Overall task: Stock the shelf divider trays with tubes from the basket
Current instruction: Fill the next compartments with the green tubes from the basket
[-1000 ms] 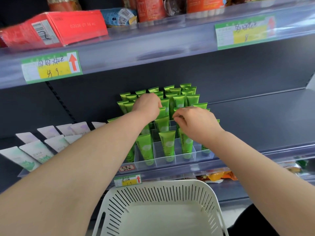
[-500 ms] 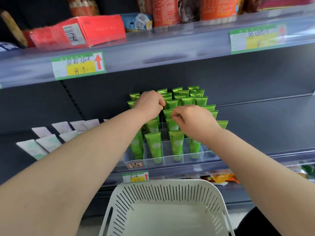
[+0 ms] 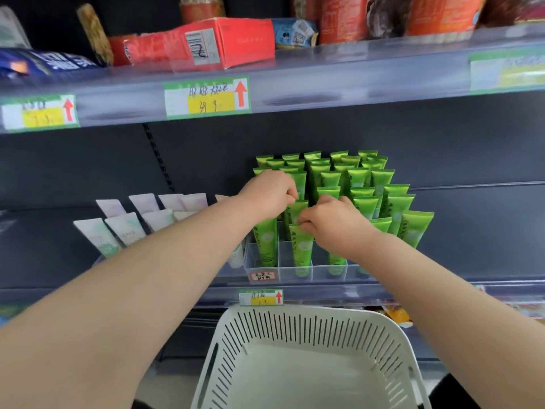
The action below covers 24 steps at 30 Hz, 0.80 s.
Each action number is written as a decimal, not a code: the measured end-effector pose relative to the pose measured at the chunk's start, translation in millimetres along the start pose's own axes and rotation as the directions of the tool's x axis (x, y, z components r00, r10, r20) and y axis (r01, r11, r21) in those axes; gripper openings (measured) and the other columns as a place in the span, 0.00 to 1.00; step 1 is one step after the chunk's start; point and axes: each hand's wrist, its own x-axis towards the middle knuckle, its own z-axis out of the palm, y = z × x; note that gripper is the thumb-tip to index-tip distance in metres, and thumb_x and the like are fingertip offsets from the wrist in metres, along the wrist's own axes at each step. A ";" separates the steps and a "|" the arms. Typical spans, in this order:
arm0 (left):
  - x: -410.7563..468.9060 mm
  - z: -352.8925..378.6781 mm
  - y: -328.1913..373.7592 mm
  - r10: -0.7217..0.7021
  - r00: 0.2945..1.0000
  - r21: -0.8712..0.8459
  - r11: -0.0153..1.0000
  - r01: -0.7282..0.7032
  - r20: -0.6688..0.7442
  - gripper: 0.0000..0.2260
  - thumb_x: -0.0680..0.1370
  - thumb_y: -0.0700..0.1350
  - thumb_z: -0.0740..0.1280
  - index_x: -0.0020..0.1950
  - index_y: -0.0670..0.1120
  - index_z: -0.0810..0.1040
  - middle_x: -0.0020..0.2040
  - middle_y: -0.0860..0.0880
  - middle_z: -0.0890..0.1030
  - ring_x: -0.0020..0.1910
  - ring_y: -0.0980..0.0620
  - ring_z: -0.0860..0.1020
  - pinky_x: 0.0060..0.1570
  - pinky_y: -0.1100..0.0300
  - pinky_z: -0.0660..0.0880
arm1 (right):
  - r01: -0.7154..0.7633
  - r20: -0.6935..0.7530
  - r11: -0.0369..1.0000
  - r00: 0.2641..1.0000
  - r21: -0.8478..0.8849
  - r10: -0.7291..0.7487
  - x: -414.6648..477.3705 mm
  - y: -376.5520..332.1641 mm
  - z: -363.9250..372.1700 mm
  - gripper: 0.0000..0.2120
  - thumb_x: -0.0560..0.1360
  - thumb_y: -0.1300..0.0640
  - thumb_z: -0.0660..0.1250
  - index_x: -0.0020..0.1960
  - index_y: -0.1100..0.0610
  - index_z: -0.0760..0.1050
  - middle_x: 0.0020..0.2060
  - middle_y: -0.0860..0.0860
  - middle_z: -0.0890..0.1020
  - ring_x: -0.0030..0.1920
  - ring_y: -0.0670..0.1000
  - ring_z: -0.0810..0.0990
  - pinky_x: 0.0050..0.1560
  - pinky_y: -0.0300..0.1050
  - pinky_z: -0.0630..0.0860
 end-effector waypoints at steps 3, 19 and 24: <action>0.2 2.9 1.1 -0.003 1.000 0.032 0.999 0.002 0.026 0.09 0.79 0.45 0.66 0.57 0.48 0.82 0.58 0.51 0.81 0.58 0.50 0.76 0.54 0.57 0.73 | -0.012 0.033 1.000 0.999 0.001 0.012 -0.2 0.2 -2.0 0.12 0.81 0.53 0.56 0.56 0.52 0.77 0.45 0.51 0.81 0.56 0.53 0.69 0.54 0.52 0.65; 5.4 1.4 8.5 -0.114 0.993 0.013 0.993 0.113 0.025 0.09 0.80 0.47 0.64 0.40 0.48 0.79 0.42 0.52 0.78 0.41 0.49 0.74 0.43 0.57 0.73 | -0.100 -0.162 0.994 0.981 0.044 0.106 -5.5 15.4 -8.2 0.14 0.81 0.52 0.52 0.54 0.51 0.76 0.43 0.49 0.82 0.51 0.55 0.75 0.48 0.49 0.65; 13.2 -4.5 7.7 -0.159 0.982 -0.003 0.987 0.160 -0.102 0.06 0.78 0.43 0.67 0.51 0.49 0.82 0.52 0.49 0.81 0.54 0.46 0.78 0.55 0.51 0.76 | -0.107 -0.171 0.992 0.978 0.070 0.117 -2.9 20.9 -5.9 0.12 0.81 0.51 0.54 0.54 0.50 0.77 0.47 0.48 0.82 0.53 0.54 0.76 0.53 0.51 0.67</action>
